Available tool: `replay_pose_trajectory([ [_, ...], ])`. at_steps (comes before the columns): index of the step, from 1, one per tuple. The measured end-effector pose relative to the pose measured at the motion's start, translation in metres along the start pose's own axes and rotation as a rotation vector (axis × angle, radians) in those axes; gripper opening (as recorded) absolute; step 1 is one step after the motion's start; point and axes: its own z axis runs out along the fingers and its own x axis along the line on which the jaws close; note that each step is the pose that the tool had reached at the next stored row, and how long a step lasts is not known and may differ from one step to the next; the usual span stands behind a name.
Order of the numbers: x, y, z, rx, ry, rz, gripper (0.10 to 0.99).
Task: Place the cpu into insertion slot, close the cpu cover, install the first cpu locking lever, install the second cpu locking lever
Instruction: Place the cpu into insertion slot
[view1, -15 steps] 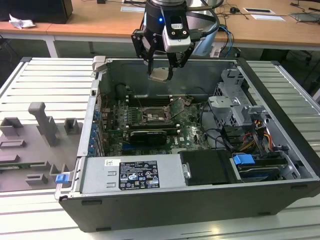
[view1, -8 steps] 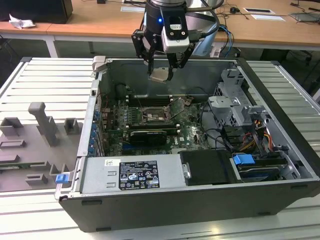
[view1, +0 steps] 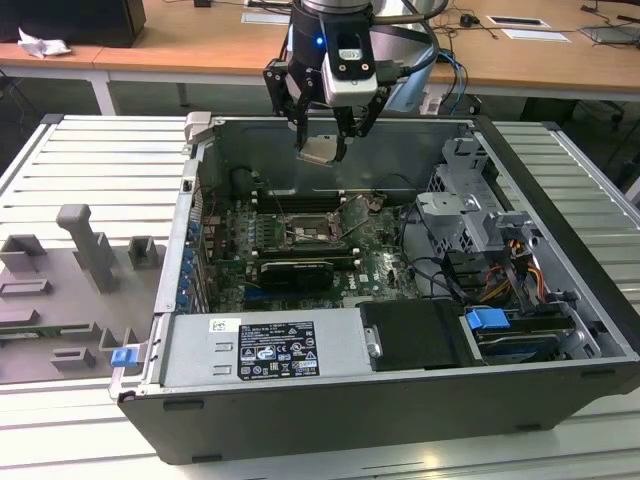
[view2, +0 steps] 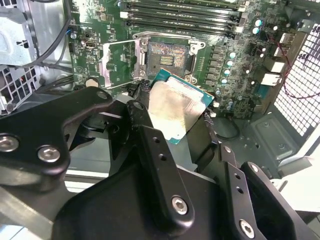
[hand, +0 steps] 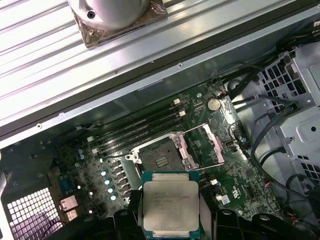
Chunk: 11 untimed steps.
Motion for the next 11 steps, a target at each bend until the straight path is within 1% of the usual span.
replay_pose_trajectory([
  [11,0.0000,-0.0001,0.0006,-0.001,-0.0021,0.024,0.541],
])
